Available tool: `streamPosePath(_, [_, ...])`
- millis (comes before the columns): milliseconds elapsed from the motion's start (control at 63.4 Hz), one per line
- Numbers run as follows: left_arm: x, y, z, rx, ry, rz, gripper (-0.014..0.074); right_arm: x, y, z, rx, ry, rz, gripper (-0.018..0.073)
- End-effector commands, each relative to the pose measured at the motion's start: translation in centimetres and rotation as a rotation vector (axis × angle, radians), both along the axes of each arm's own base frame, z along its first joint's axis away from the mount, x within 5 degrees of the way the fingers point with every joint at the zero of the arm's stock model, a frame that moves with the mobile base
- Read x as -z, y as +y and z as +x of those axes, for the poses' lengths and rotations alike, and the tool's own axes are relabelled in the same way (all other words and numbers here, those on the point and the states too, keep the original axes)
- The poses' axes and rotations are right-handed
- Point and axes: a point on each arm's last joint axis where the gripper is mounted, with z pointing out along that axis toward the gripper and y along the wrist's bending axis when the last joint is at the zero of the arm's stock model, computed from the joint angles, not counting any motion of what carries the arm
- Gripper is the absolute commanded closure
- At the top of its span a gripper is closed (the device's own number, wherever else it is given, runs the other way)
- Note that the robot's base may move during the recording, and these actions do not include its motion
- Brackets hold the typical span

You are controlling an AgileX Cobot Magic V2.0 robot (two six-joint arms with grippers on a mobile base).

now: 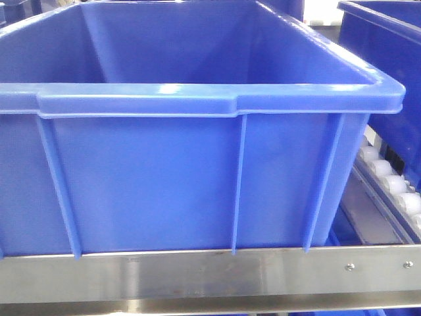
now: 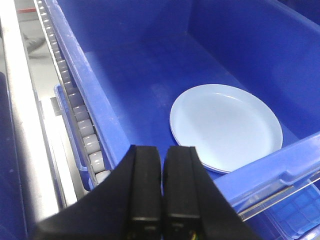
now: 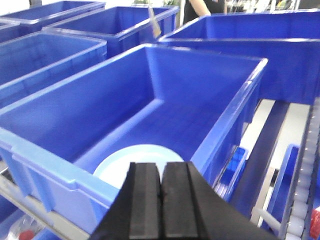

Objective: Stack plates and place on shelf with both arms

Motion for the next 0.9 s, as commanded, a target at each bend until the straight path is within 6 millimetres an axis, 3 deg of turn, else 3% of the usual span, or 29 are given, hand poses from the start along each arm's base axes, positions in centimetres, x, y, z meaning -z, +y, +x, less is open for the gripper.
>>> streamPosePath(0, [-1.56, -0.34, 0.00, 0.033, -0.082, -0.048, 0.0512, -1.31, -0.33, 0.12, 0.037, -0.091, 0.075, 0.0503])
streamPosePath(757, [-1.43, -0.40, -0.12, 0.031, -0.041, -0.096, 0.0512, -1.19, -0.29, 0.13, 0.034, -0.083, 0.070, 0.0503])
streamPosePath(883, [-1.81, -0.06, -0.49, 0.052, -0.120, -0.030, 0.0512, -1.19, -0.29, 0.13, 0.034, -0.083, 0.070, 0.0503])
